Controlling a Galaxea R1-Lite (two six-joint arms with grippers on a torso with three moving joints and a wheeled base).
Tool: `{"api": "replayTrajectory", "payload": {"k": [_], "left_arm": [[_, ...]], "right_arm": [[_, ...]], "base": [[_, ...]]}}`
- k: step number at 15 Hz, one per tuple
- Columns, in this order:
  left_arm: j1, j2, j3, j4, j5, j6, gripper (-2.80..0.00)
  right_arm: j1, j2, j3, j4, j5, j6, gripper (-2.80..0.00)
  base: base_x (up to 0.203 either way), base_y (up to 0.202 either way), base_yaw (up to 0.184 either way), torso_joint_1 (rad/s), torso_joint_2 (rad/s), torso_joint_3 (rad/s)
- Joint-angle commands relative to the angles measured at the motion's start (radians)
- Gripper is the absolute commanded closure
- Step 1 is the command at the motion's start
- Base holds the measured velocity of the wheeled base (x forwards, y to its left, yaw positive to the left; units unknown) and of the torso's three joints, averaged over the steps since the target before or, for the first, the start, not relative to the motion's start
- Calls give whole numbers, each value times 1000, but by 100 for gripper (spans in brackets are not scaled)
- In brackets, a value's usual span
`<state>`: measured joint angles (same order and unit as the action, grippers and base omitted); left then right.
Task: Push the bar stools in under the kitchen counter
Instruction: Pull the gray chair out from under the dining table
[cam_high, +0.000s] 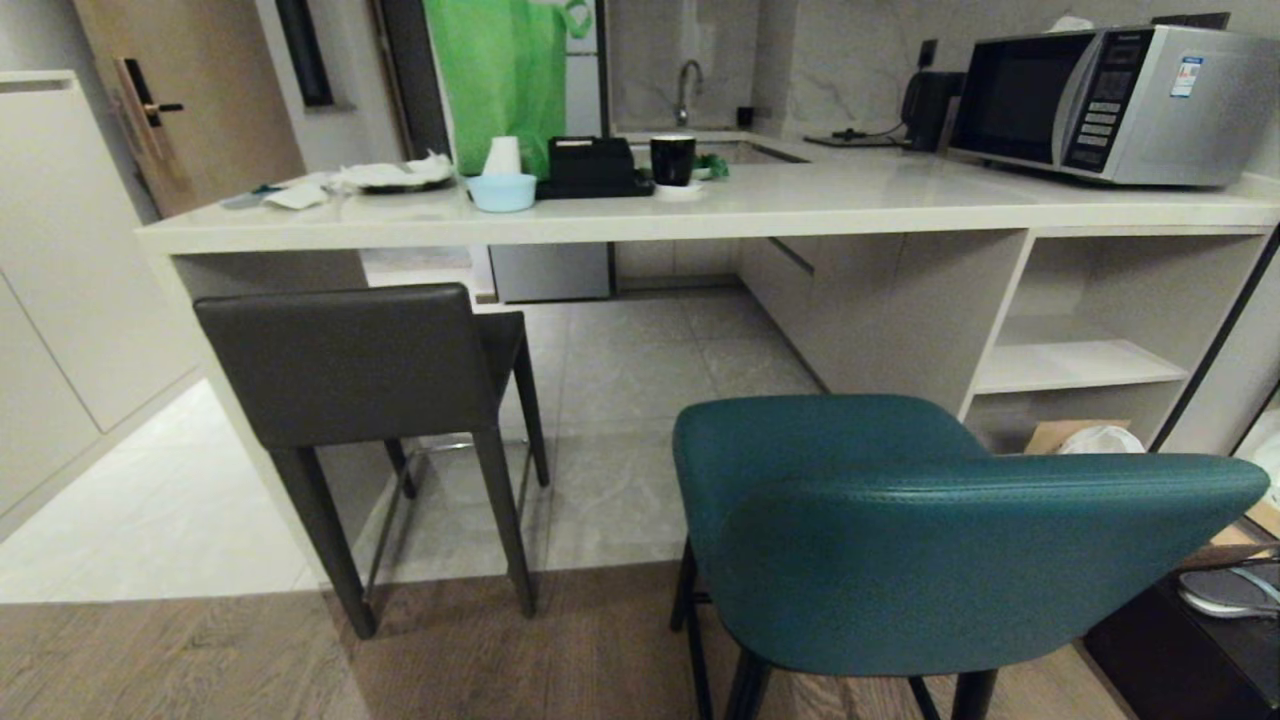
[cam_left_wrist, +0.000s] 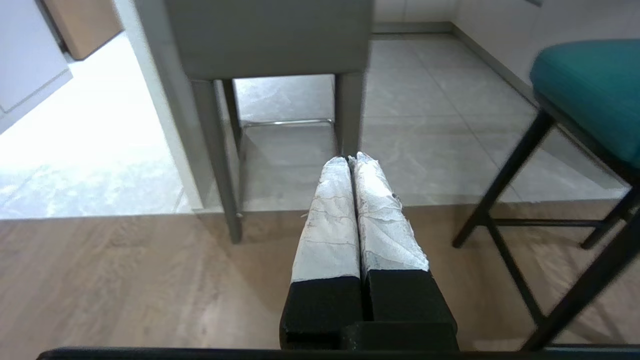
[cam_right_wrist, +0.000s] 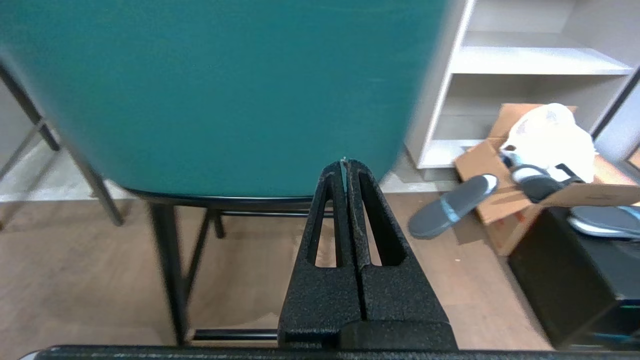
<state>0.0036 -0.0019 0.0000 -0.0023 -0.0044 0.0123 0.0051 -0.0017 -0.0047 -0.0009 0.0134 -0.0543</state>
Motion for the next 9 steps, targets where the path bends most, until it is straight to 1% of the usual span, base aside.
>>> {"api": "replayTrajectory", "payload": {"k": [1, 9], "left_arm": [[-1, 2, 5, -1, 0, 0, 0], [-1, 2, 5, -1, 0, 0, 0]], "right_arm": [[1, 2, 0, -1, 0, -1, 0], [1, 2, 0, -2, -4, 5, 0]], "base": [[0, 194, 2, 0, 2, 7], [0, 197, 0, 4, 2, 1]]}}
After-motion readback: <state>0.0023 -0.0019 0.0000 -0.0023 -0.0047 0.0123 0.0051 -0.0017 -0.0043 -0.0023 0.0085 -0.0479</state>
